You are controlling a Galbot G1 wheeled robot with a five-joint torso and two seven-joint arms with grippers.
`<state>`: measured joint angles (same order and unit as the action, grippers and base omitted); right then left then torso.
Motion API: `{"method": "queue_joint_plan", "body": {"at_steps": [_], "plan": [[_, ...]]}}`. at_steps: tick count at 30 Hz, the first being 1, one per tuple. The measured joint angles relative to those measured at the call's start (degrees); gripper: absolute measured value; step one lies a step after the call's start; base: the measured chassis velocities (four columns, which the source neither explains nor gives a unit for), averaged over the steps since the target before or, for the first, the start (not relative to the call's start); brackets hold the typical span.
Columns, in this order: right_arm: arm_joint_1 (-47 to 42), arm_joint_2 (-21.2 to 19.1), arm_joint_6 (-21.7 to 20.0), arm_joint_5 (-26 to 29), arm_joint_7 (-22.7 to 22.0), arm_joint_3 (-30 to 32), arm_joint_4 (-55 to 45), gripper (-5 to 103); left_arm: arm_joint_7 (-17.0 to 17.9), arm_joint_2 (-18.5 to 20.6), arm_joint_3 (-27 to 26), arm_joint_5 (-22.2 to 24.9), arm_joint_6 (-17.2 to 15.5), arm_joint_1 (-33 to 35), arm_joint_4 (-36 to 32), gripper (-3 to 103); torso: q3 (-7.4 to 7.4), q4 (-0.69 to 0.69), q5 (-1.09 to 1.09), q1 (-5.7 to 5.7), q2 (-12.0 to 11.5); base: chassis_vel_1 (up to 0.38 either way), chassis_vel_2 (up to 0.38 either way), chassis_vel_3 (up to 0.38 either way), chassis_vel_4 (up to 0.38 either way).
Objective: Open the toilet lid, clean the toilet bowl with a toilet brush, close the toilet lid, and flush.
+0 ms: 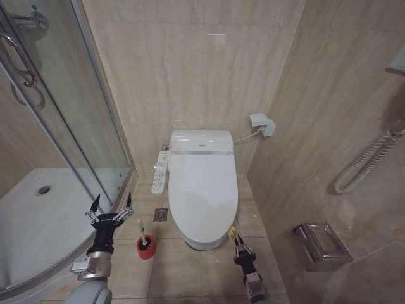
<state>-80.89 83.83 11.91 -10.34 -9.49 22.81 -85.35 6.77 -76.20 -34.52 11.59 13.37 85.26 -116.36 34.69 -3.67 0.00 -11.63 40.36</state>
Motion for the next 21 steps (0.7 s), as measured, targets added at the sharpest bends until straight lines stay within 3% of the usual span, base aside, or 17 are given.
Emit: {"method": "queue_joint_plan", "body": {"at_steps": [9,21], "plan": [[-0.17,0.45,0.40,1.25,-0.01,0.10,-0.98,1,0.00,0.00,0.00,0.00,0.00,0.00,0.00,100,0.00,-0.01,0.00,0.00,0.00,0.000,0.000,0.000,0.000],[-0.37,2.35,0.59,4.53,-1.33,1.58,-10.37,1,0.00,0.00,0.00,0.00,0.00,0.00,0.00,100,0.00,0.01,0.01,0.00,0.00,0.000,0.000,0.000,0.000]]}}
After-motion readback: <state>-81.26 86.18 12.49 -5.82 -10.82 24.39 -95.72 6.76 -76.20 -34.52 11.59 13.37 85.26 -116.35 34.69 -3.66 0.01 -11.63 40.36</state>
